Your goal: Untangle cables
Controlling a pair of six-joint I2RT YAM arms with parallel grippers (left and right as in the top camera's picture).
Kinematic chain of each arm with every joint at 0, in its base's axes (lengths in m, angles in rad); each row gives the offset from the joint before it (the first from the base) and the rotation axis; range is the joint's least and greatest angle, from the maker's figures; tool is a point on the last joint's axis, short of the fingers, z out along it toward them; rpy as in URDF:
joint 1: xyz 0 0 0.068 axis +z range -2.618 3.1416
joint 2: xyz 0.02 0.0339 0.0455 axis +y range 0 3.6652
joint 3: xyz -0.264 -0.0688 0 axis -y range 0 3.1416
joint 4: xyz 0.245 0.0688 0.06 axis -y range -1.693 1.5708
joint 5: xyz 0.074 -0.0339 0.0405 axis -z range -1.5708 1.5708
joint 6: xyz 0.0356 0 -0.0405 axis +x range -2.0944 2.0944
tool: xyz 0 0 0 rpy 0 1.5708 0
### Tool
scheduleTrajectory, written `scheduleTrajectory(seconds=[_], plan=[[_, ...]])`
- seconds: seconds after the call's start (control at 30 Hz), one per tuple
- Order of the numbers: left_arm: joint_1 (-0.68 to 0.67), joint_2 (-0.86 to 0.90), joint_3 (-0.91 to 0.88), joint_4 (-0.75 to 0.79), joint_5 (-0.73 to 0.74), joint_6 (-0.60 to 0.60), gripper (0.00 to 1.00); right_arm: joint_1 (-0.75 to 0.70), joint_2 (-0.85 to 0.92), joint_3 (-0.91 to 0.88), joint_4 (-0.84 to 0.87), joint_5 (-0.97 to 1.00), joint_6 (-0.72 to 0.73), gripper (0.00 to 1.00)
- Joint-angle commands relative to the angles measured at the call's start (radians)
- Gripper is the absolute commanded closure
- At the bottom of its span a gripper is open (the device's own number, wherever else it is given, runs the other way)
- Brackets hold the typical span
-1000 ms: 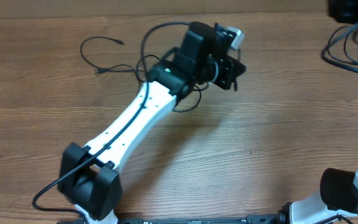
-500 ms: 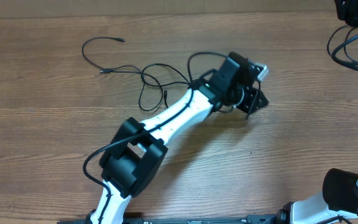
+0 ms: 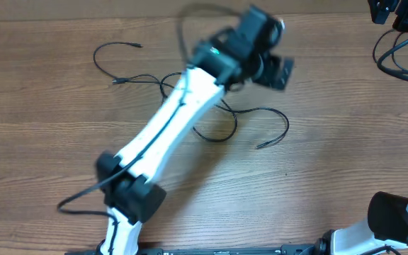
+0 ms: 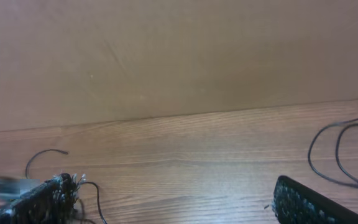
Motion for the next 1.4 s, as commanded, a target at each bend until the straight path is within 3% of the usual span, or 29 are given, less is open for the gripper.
scheduleTrajectory(seconds=[0.0,0.23,0.43,0.63,1.03,1.37], plan=[[0.033,-0.117,0.201,-0.11,-0.261,-0.026,0.0,-0.002,-0.006,0.018,0.006,-0.087,0.0,0.0],[0.159,-0.216,0.285,-0.332,-0.478,-0.16,0.0,0.078,0.081,-0.013,-0.031,-0.121,0.003,0.12],[0.217,-0.284,0.285,-0.397,-0.485,-0.166,0.0,0.269,0.203,-0.053,-0.033,-0.087,-0.001,0.13],[0.237,-0.336,0.285,-0.446,-0.492,-0.166,0.0,0.429,0.338,-0.053,0.003,0.015,-0.01,0.06],[0.238,-0.373,0.285,-0.546,-0.603,-0.165,0.0,0.584,0.624,-0.053,0.013,0.011,-0.05,0.07],[0.238,-0.381,0.285,-0.559,-0.617,-0.165,0.0,0.697,0.74,-0.053,0.019,0.04,-0.084,0.1]])
